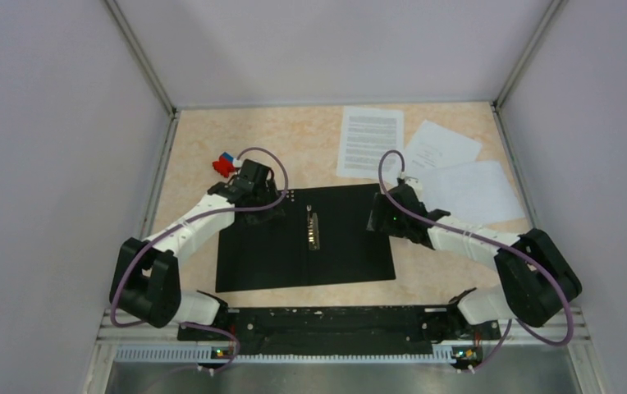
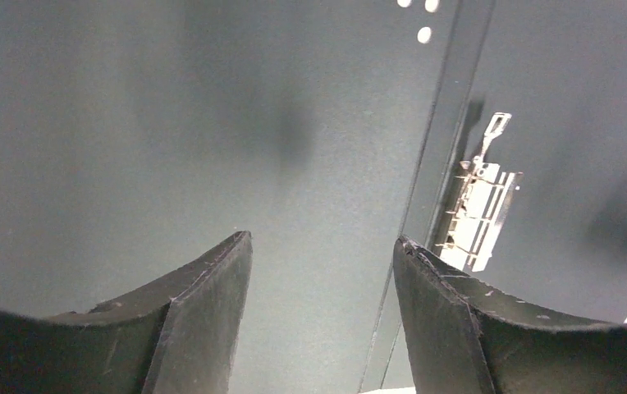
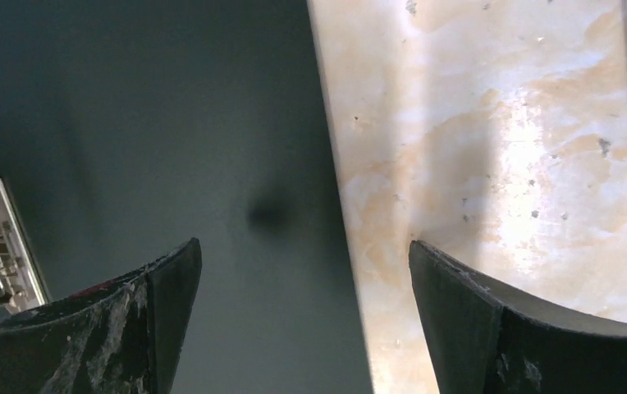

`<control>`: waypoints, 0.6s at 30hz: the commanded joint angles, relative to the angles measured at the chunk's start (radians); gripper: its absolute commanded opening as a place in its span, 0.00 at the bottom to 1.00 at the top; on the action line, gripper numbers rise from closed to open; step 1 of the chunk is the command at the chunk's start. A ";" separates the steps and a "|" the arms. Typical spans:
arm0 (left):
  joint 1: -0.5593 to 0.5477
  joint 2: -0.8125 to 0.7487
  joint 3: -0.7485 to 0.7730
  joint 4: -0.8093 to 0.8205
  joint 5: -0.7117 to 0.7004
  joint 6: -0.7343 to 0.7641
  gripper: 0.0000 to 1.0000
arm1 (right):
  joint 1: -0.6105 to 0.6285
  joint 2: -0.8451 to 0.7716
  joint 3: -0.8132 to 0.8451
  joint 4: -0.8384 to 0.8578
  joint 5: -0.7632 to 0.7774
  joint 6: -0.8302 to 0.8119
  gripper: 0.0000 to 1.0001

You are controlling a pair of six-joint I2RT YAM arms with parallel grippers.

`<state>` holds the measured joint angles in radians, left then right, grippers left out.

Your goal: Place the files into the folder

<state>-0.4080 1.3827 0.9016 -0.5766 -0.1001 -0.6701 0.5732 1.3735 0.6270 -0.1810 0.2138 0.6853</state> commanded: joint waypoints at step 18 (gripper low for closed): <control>0.001 -0.007 0.095 0.001 0.058 0.022 0.68 | 0.115 0.017 0.096 -0.059 0.097 0.164 0.96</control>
<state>-0.4080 1.3838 0.9474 -0.5838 -0.0635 -0.6590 0.7414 1.4273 0.6682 -0.1413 0.2333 0.8207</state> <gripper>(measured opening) 0.684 0.957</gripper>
